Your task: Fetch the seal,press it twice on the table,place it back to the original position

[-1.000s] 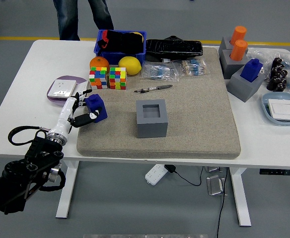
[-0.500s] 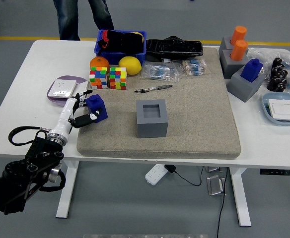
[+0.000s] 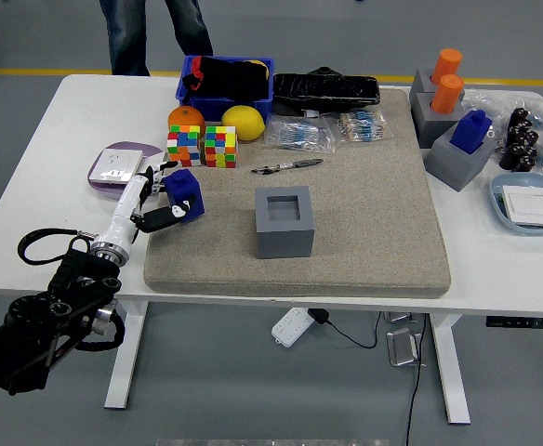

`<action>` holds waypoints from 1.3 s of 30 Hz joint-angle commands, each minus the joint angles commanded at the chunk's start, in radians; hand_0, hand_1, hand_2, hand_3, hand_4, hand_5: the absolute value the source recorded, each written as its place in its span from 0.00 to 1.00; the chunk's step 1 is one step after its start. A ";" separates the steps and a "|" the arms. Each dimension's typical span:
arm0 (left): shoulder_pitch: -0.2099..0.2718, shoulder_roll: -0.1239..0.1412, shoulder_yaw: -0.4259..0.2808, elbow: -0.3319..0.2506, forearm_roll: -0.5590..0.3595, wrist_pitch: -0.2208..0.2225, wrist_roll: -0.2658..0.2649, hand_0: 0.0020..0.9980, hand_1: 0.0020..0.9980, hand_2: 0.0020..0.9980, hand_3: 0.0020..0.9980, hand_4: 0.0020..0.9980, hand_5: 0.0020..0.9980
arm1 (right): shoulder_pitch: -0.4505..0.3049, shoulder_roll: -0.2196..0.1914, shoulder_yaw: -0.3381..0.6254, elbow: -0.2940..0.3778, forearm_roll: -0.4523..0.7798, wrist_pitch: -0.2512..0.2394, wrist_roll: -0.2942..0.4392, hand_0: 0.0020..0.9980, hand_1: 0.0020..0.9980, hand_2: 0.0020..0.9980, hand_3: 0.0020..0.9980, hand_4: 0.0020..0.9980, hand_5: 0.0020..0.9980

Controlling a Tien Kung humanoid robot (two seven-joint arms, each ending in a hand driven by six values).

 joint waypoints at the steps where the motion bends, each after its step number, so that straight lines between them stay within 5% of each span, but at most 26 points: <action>1: -0.003 0.004 -0.005 -0.007 0.005 0.000 0.001 0.85 0.53 0.45 0.84 0.53 0.00 | 0.000 0.000 0.001 0.000 0.000 0.000 0.000 0.80 0.70 0.68 0.64 0.78 0.53; 8: -0.031 0.041 -0.053 -0.140 0.065 -0.011 0.033 0.85 0.53 0.45 0.84 0.53 0.00 | -0.003 -0.003 0.007 -0.001 -0.003 -0.001 0.000 0.80 0.70 0.68 0.64 0.78 0.53; 16: -0.068 0.044 -0.029 -0.298 0.143 -0.068 0.109 0.85 0.53 0.45 0.85 0.53 0.00 | -0.001 -0.002 0.002 0.000 0.000 0.001 -0.001 0.80 0.70 0.68 0.64 0.78 0.53; 39: -0.106 -0.009 0.070 -0.291 0.129 -0.094 0.135 0.85 0.53 0.46 0.85 0.53 0.00 | 0.003 -0.006 -0.006 -0.001 -0.001 0.001 -0.001 0.80 0.70 0.68 0.64 0.79 0.53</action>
